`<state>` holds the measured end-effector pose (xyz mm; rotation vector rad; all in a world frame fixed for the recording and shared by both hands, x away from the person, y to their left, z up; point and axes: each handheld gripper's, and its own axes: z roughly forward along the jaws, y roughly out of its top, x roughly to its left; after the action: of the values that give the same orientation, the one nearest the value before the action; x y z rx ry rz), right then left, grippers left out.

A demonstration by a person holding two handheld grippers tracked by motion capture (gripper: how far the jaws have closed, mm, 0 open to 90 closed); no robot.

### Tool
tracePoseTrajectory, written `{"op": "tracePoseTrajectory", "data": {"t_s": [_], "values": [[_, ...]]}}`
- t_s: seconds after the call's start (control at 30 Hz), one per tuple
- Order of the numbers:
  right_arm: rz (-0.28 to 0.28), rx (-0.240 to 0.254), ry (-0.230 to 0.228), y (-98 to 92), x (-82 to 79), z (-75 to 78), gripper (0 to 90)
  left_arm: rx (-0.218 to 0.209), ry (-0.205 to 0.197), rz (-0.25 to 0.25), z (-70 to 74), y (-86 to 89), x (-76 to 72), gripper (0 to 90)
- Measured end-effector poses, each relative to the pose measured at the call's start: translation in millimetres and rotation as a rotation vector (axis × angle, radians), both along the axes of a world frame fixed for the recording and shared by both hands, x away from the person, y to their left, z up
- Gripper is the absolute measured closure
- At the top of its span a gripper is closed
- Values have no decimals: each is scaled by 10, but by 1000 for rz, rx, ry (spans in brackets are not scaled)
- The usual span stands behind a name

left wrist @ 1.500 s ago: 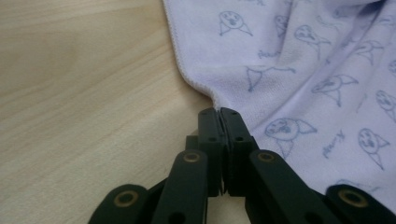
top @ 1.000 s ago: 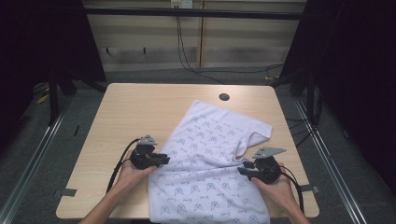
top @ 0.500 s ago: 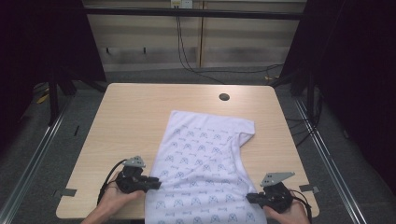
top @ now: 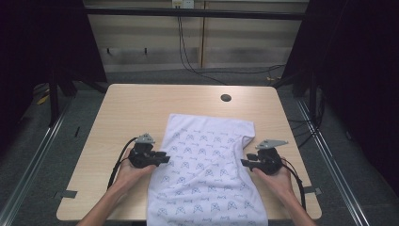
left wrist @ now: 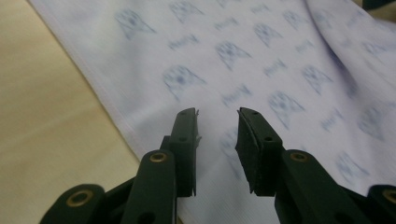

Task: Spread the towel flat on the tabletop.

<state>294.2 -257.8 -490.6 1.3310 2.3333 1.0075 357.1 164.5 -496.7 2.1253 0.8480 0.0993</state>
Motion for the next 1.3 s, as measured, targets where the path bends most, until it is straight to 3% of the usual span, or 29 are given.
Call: {"op": "tracePoseTrajectory", "data": {"t_s": [0.07, 0.13, 0.23, 0.27, 0.3, 0.4, 0.5, 0.63, 0.73, 0.83, 0.9, 1.03, 1.1, 1.2, 1.3], "values": [[-19, 12, 6, 7, 136, -52, 595, 51, -22, 18, -41, -26, 44, 675], [-31, 19, 21, 31, 227, -87, 600, 38, -24, 17, -66, 5, 44, 681], [-2, 47, 18, 71, 268, -104, 779, 66, -14, 48, -40, 63, -2, 682], [3, 50, 7, 76, 258, -100, 864, 76, -29, 51, -40, 101, -40, 682], [24, 61, 11, 77, 226, -75, 887, 78, -35, 59, -43, 124, -64, 688], [36, 64, -14, 22, 123, 32, 893, 77, -22, 65, -34, 217, -147, 692], [23, 45, -23, -79, -30, 94, 893, 31, 1, 60, -48, 291, -240, 638], [-19, 21, 7, -221, -186, 34, 831, 37, -14, 49, -49, 285, -280, 609], [-32, -12, 25, -242, -208, -11, 750, 51, -19, 61, -48, 234, -181, 633], [-68, 5, -14, -246, -187, 21, 659, 26, -29, 69, -76, 196, -90, 634], [-39, 32, -46, -221, -150, 82, 659, 43, -34, 68, -67, 155, -42, 642], [21, 73, -44, -77, -10, 100, 683, 2, -29, 68, -97, 145, 15, 640], [57, 66, -28, 17, 79, 41, 682, -28, -4, 57, -108, 187, 47, 643], [98, 60, -8, 133, 209, -46, 615, -30, 10, 49, -106, 215, 61, 702], [102, 57, -17, 201, 310, -95, 589, -45, 17, 34, -111, 226, 69, 700]]}}
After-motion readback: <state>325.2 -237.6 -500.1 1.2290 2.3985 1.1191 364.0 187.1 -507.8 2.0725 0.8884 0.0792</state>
